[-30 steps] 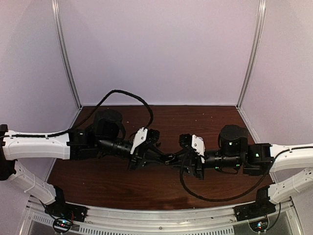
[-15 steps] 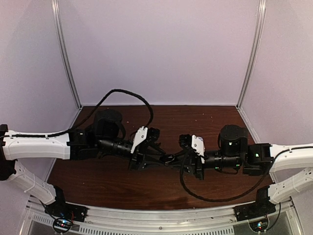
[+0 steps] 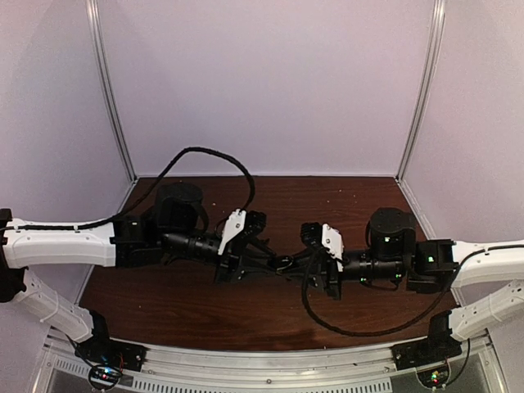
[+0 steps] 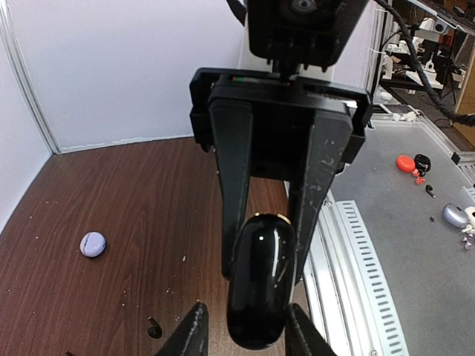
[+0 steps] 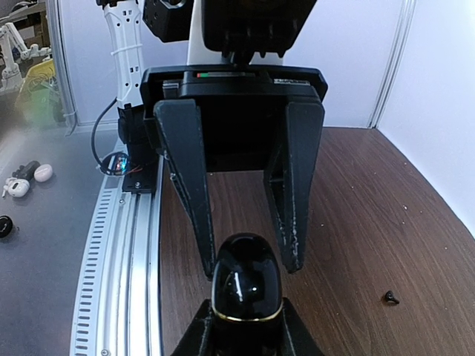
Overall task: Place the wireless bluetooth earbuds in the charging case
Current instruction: Open the charging case.
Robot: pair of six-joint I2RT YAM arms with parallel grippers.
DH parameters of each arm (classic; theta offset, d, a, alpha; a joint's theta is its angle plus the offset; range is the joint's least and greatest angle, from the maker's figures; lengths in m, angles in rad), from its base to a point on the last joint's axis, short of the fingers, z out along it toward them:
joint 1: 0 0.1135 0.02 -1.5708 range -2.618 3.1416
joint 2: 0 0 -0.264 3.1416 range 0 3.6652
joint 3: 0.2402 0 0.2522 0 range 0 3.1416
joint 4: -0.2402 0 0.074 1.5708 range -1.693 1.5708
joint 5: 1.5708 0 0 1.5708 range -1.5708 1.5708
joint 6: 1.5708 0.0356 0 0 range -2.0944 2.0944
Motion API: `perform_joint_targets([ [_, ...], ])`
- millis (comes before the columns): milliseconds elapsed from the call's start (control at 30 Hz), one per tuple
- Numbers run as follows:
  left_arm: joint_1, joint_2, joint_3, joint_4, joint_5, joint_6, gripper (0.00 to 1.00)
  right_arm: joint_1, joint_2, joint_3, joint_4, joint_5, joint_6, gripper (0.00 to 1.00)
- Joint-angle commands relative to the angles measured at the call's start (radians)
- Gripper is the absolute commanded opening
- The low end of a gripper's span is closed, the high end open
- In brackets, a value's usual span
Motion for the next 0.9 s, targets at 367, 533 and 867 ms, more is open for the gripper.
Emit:
perform_joint_targets([
  [367, 0.031, -0.049, 0.005, 0.105, 0.015, -0.023, 0.37, 0.007, -0.022, -0.020, -0.015, -0.003, -0.018, 0.02],
  [533, 0.034, -0.050, 0.004, 0.105, -0.009, -0.027, 0.38, 0.007, -0.030, -0.022, -0.015, -0.008, -0.020, 0.02],
  [867, 0.039, -0.062, -0.011, 0.125, -0.029, -0.035, 0.41, 0.004, -0.063, -0.054, 0.027, 0.020, 0.023, 0.01],
])
